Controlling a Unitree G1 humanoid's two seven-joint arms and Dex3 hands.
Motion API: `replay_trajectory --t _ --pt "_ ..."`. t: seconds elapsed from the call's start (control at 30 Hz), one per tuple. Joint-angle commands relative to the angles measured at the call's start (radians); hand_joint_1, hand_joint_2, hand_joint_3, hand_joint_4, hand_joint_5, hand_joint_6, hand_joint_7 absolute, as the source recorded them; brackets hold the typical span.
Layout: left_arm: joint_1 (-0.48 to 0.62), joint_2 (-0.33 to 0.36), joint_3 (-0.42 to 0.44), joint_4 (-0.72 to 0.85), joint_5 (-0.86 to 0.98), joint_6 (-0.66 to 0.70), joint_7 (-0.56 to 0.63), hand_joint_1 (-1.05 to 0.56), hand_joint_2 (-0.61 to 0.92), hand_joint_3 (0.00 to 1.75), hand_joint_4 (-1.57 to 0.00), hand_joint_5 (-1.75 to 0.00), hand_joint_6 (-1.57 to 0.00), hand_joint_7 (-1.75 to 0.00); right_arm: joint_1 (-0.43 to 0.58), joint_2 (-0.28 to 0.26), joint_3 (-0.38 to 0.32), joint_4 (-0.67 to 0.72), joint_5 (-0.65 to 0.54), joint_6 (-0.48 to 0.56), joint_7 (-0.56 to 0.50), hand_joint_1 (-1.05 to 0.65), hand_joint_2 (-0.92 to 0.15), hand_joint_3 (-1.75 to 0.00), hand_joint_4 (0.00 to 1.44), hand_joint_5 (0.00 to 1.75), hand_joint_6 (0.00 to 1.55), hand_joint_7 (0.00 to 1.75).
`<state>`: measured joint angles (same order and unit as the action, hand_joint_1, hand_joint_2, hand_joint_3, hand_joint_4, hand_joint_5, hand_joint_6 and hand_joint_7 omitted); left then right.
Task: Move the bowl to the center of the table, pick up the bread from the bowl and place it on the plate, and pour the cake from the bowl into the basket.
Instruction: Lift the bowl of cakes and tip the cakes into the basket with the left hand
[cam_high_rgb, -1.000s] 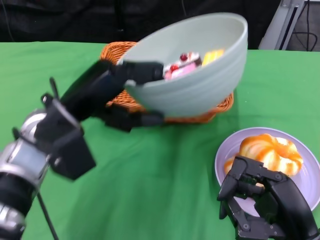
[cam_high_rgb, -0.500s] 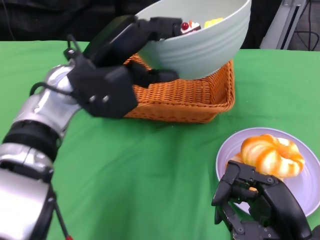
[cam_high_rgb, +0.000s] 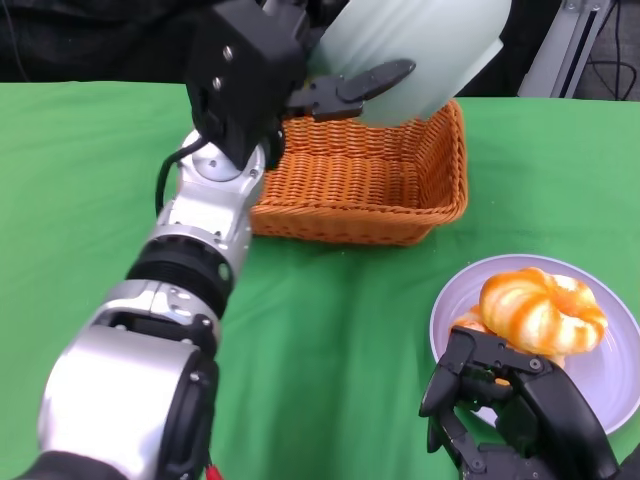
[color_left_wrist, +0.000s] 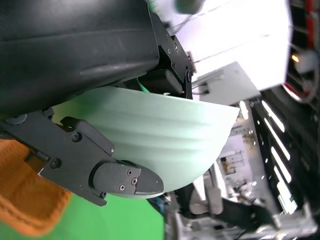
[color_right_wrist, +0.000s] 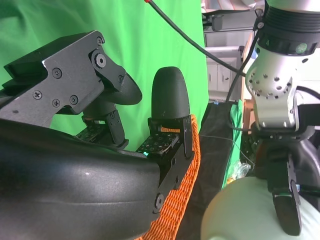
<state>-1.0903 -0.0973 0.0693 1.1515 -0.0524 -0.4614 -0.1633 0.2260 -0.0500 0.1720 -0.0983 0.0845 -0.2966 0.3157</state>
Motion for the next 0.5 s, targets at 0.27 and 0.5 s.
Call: replay_trajectory --t 0.27,0.5 --pt "-0.068 -0.060 0.193 -0.068 -0.266 0.328 -0.103 -0.29 0.81 0.62 -0.78 -1.71 -0.68 -1.50 0.006 -0.001 0.004 0.000 0.007 -0.001 -0.001 0.01 -0.58 -1.17 0.73 1.67 0.71 1.47" --pt "-0.099 -0.070 0.339 -0.076 -0.457 0.543 -0.095 -0.19 0.79 0.83 -0.83 -1.67 -0.83 -1.37 0.009 -0.001 0.004 0.005 0.014 -0.003 0.005 0.01 -0.58 -1.17 0.73 1.68 0.71 1.47"
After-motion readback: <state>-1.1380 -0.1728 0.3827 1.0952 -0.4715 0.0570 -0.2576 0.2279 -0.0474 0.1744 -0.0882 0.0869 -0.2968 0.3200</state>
